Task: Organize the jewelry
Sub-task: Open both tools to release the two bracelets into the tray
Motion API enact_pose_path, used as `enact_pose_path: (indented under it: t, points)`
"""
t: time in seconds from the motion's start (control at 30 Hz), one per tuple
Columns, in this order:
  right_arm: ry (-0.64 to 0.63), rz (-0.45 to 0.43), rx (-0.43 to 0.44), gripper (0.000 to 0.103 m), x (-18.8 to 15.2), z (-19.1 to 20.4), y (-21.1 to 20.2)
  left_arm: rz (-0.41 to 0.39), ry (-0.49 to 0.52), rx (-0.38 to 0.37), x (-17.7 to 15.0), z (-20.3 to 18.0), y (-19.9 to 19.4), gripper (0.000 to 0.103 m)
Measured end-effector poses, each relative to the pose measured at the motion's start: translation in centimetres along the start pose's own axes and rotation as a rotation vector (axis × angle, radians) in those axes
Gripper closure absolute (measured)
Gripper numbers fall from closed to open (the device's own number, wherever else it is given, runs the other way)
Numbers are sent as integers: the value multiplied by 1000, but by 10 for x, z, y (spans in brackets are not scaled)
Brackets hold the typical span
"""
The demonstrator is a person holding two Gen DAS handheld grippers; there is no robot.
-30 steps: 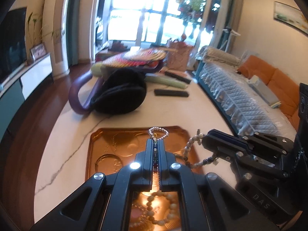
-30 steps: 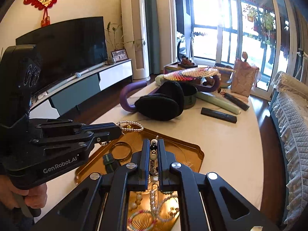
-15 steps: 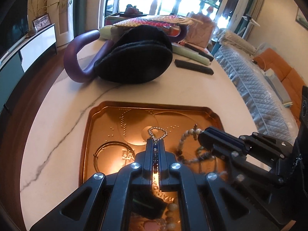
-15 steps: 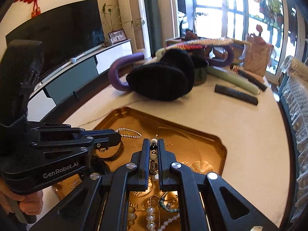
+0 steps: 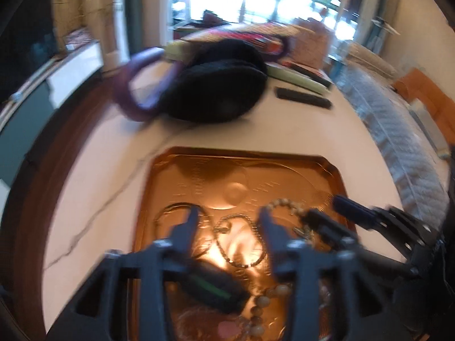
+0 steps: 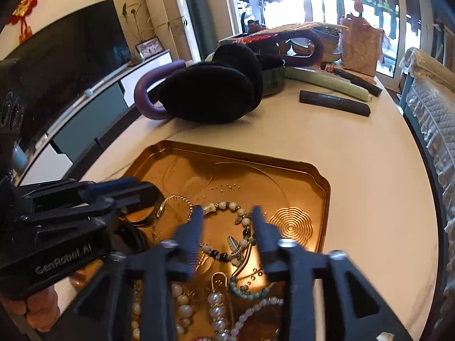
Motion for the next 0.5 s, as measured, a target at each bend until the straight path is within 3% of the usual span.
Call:
enact_pose_path:
  t: [0.07, 0.3, 0.5]
  points:
    - [22, 4, 4, 60, -3, 0, -9, -9, -18, -53, 0, -1, -12, 34]
    - [-4, -14, -21, 55, -14, 15, -61, -95, 6, -96, -14, -15, -80, 32]
    - [-1, -79, -32, 53, -19, 36, -132, -213, 56, -71, -34, -38, -163, 26]
Point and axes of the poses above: each gripper's, at about its wrist camera, not at the fingertips, and y roughly the way its jaws point, z to its left, x to its top, the point moved 8 cm from there along y, roughly the way its jaws point, and after that the axes turned 11 degrees about -y, right-handed, at the moved point
